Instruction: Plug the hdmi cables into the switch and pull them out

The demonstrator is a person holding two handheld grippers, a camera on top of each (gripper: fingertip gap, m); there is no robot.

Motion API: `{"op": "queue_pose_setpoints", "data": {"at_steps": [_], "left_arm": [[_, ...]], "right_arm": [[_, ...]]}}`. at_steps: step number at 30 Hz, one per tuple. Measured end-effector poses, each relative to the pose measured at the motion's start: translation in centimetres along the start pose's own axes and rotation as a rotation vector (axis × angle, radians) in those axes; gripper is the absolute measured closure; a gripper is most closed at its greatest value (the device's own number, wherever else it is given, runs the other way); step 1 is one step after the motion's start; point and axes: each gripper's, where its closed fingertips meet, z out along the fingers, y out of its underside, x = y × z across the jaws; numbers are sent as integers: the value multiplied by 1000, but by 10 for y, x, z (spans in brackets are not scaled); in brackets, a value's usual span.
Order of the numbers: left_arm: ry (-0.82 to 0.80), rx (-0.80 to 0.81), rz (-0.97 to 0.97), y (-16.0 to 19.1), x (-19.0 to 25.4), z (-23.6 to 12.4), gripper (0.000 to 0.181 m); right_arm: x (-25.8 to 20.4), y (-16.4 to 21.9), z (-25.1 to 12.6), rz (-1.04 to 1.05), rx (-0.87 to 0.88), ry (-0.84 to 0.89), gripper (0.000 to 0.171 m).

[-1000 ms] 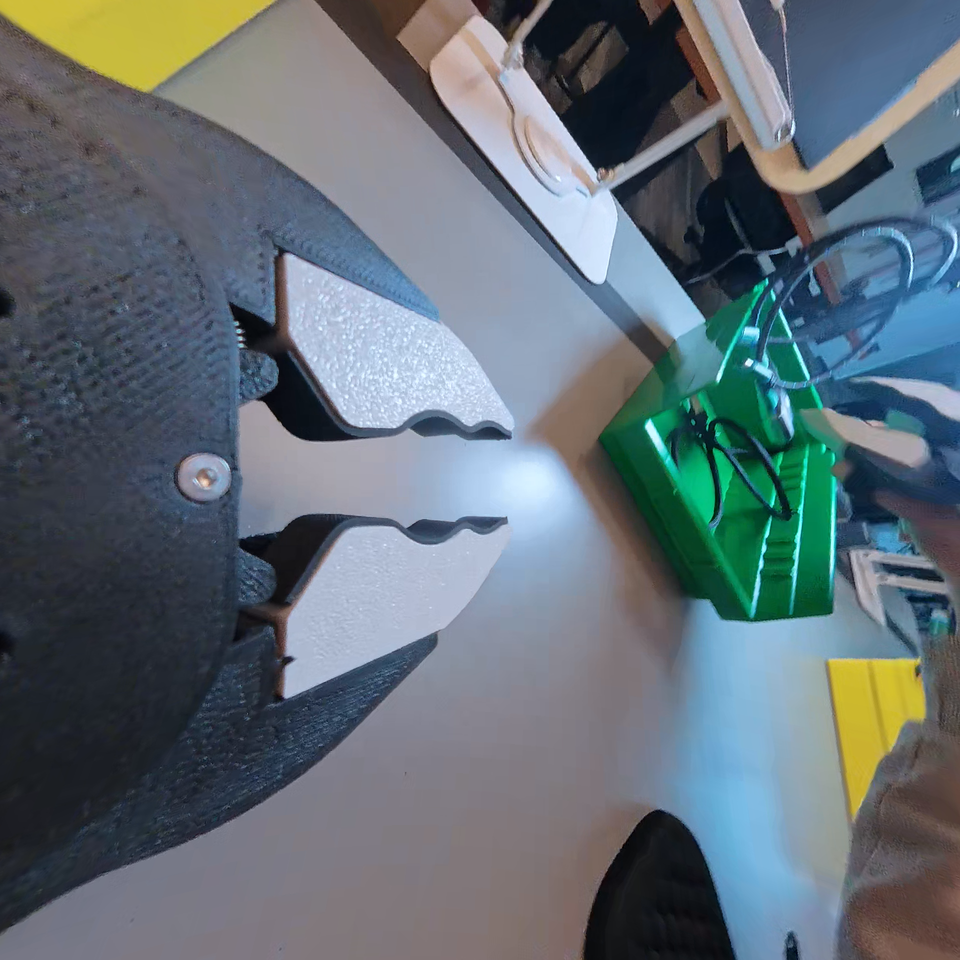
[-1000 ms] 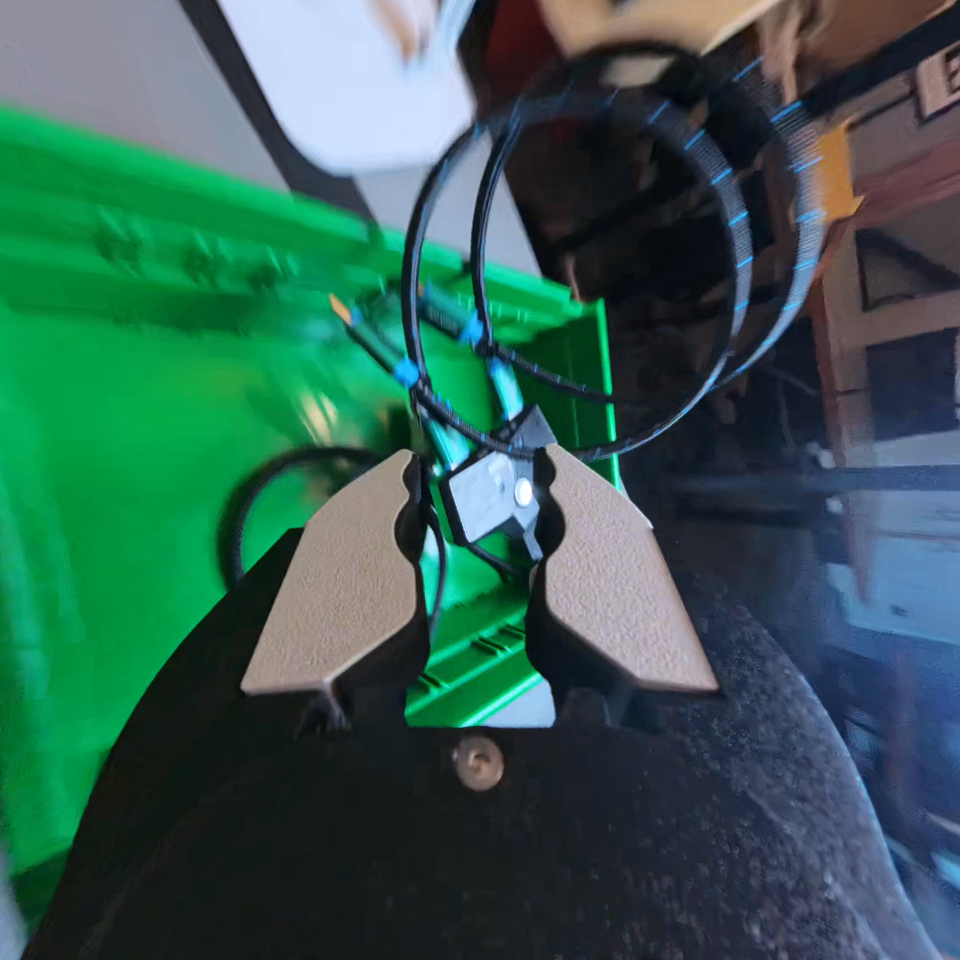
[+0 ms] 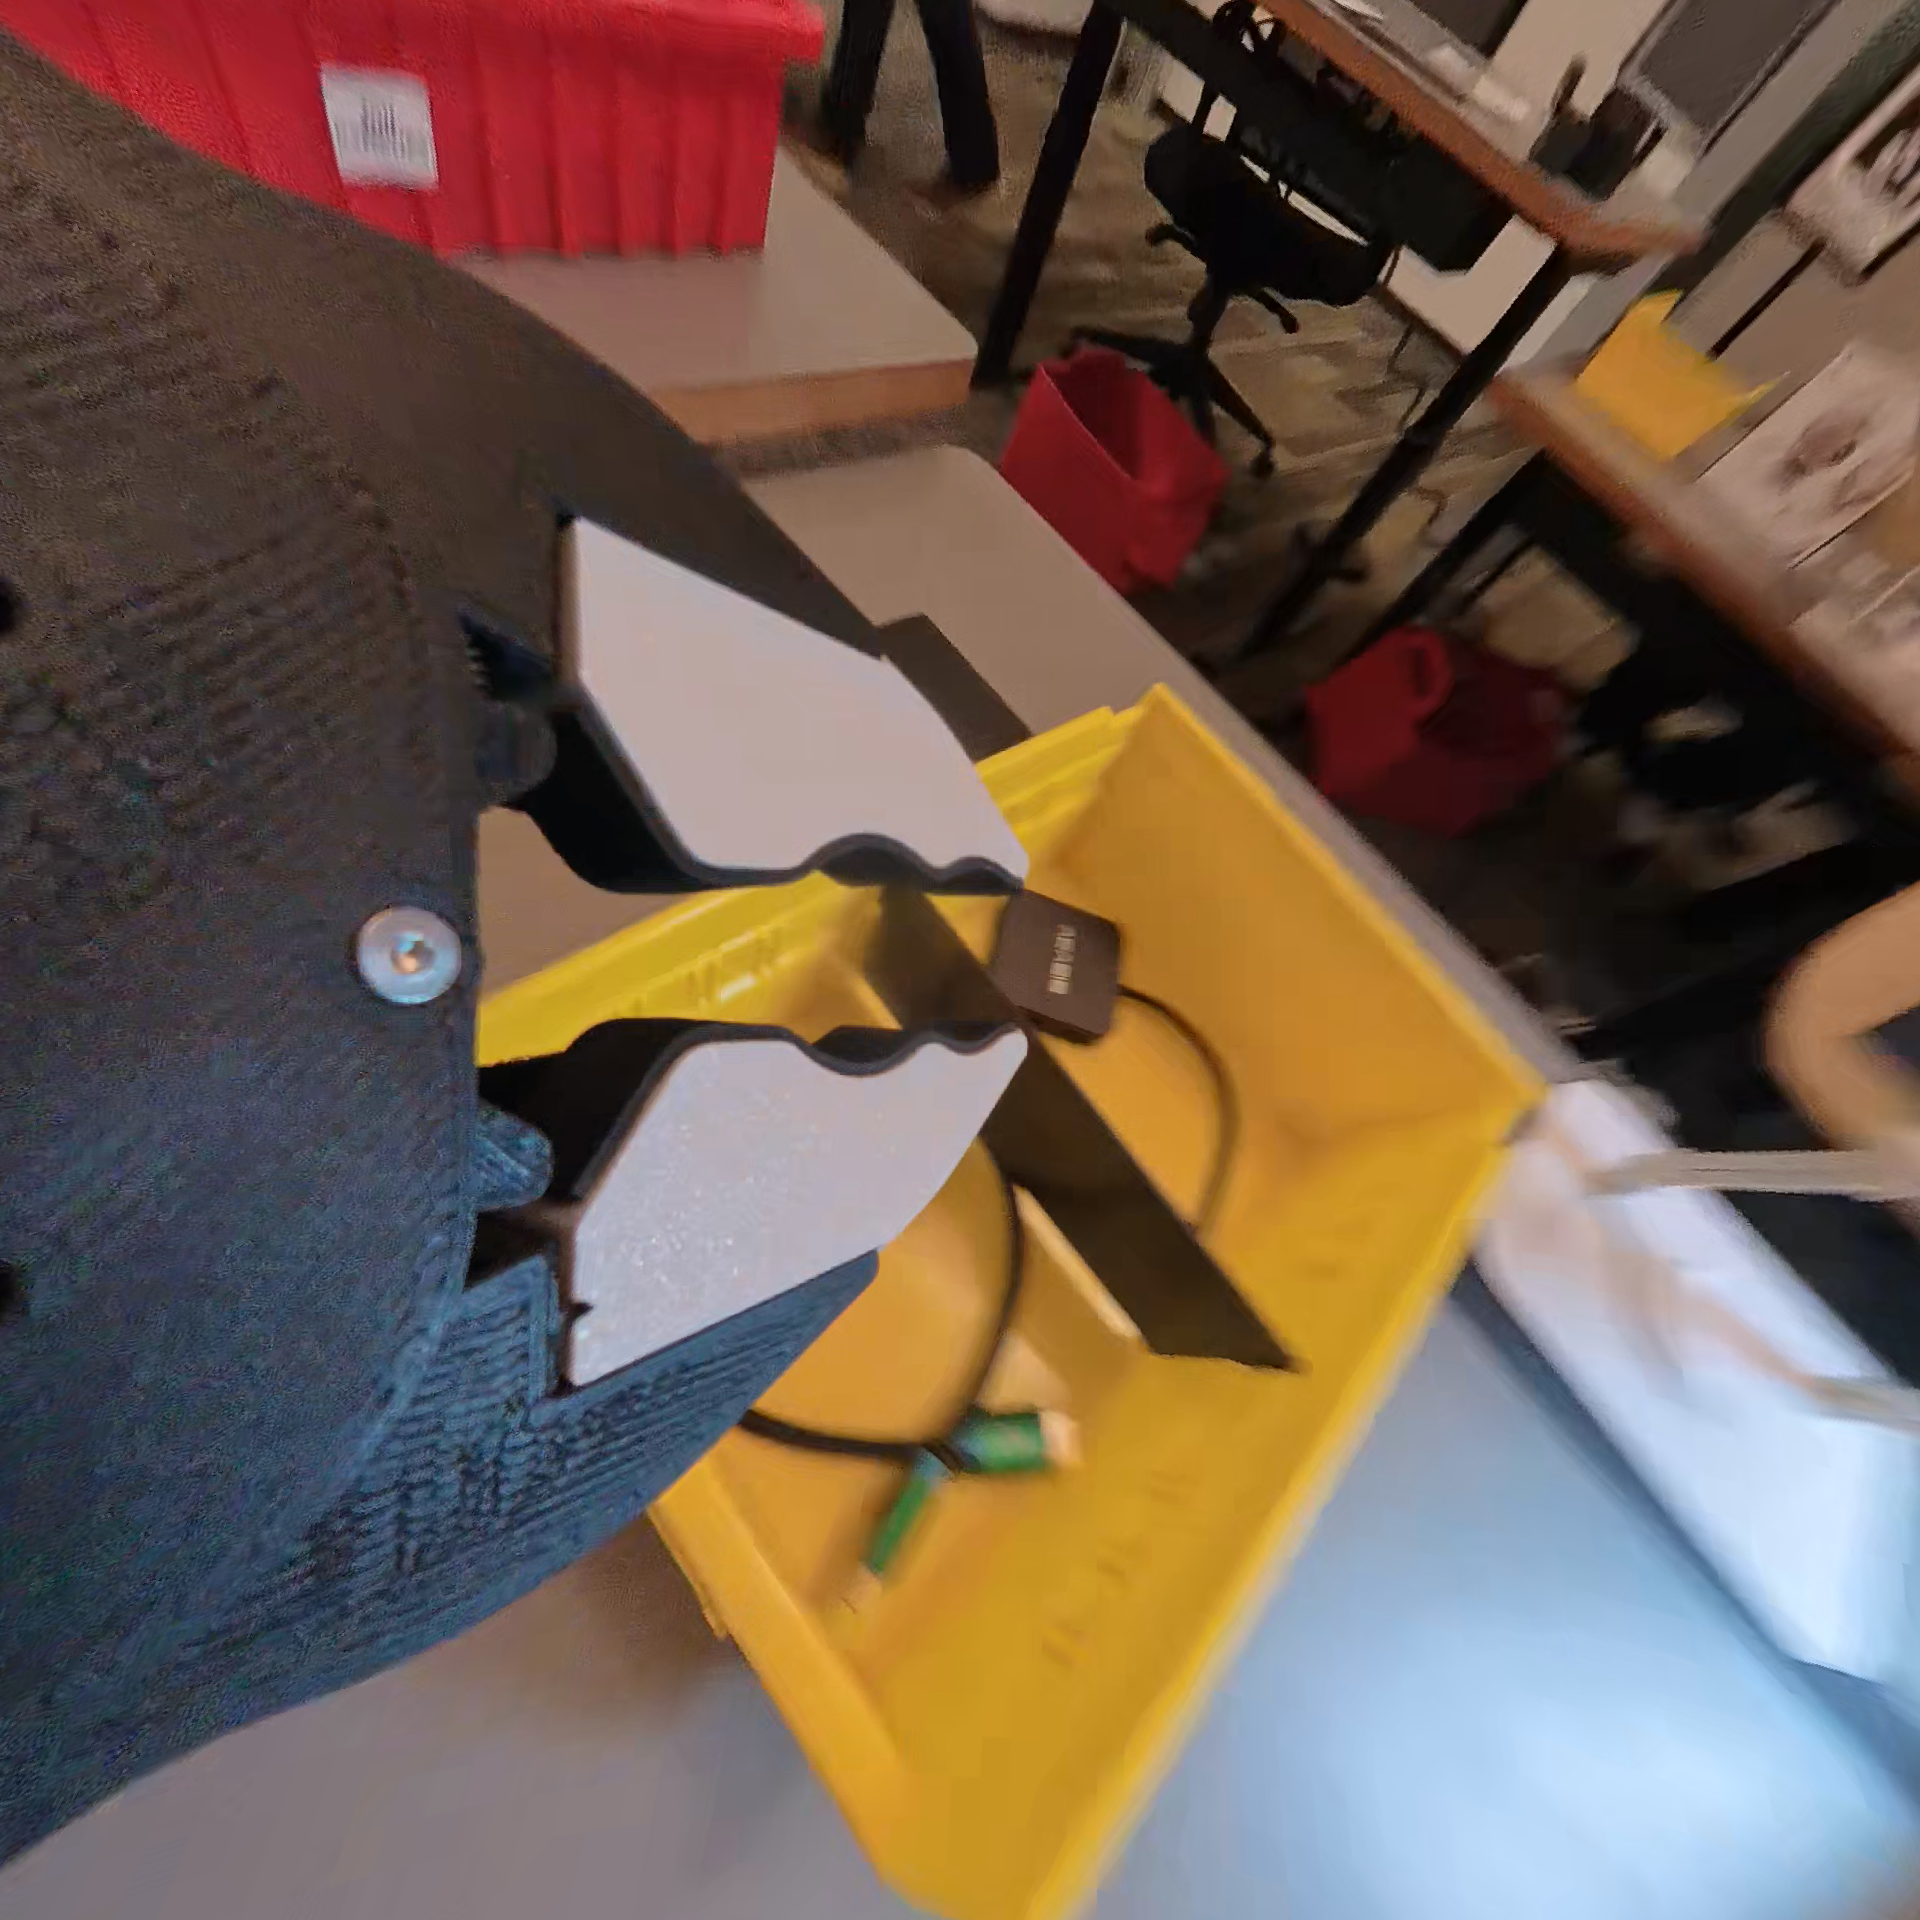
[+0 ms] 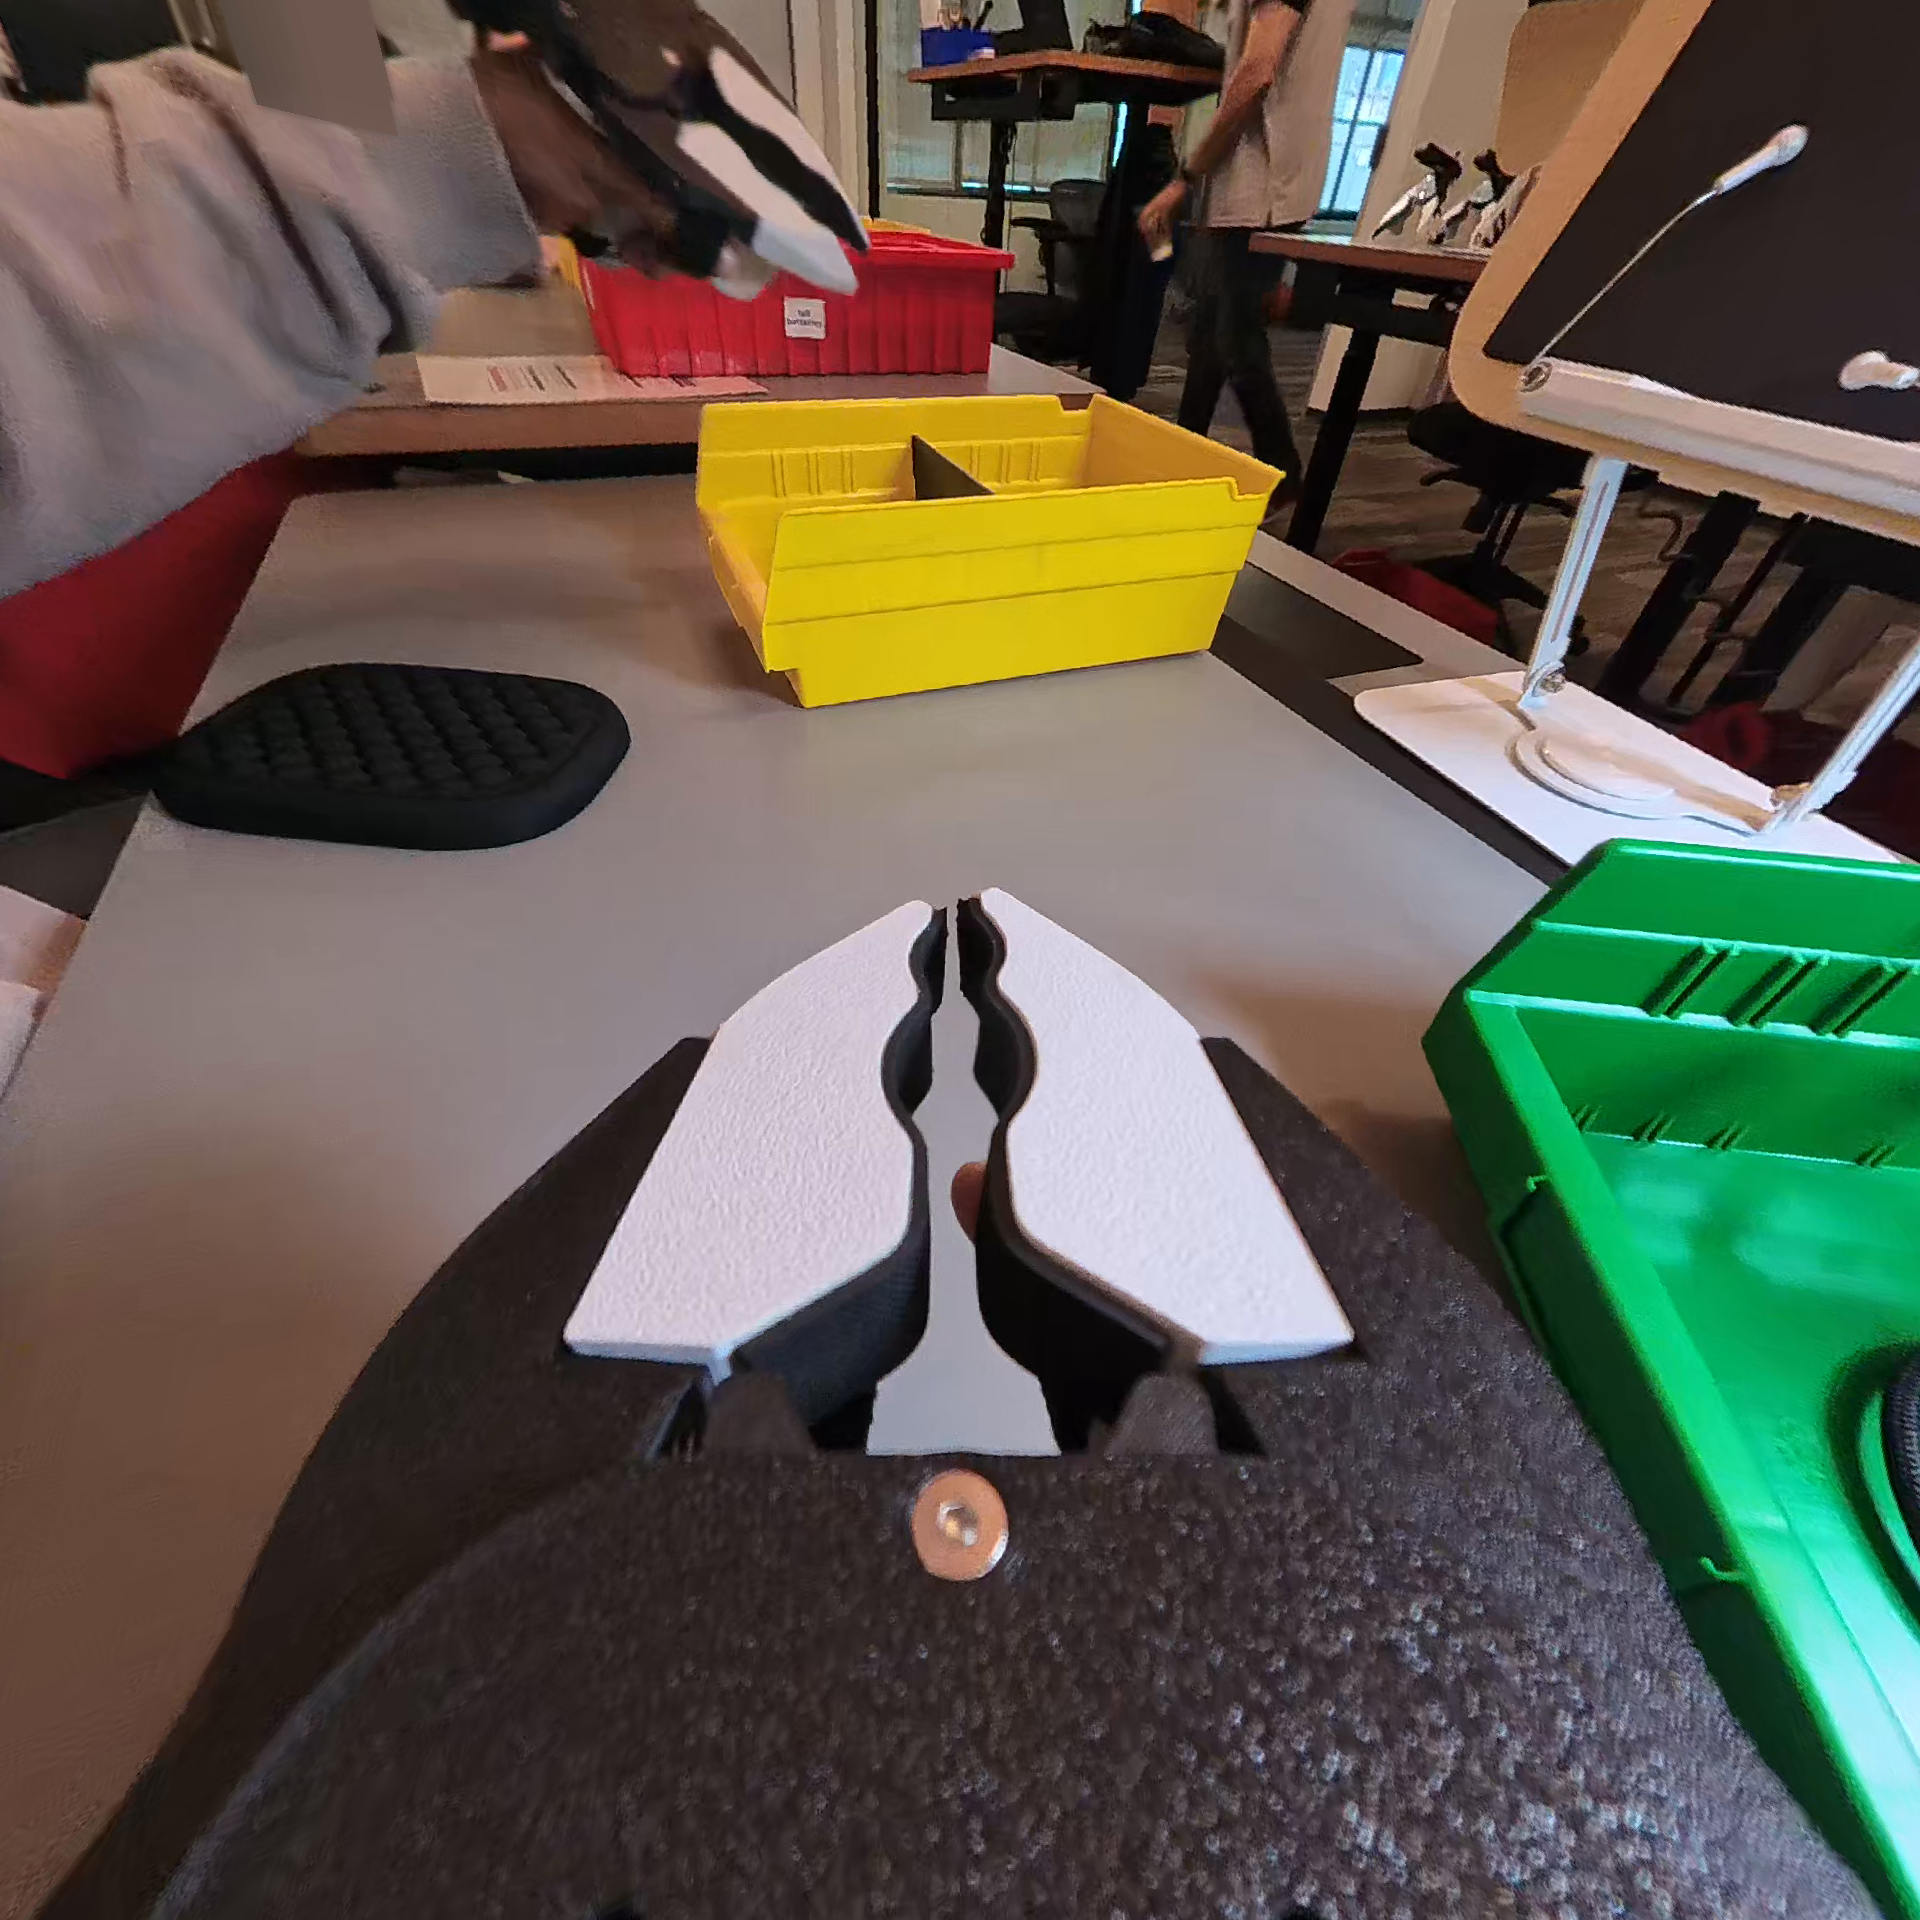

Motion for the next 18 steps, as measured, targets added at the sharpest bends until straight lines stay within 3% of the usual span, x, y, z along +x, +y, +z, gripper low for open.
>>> {"op": "queue_pose_setpoints", "data": {"at_steps": [4, 10, 15, 18], "left_arm": [[9, -231, 230, 17, -4, 52, 156], [220, -428, 55, 9, 1, 125, 137], [292, -689, 16, 45, 2, 177, 117], [364, -851, 9, 71, 8, 189, 103]], "right_arm": [[1, 3, 2, 7, -2, -9, 169], [0, 10, 2, 23, -12, -34, 169], [1, 20, -1, 16, -33, -46, 169], [4, 22, -2, 45, -30, -67, 169]]}}
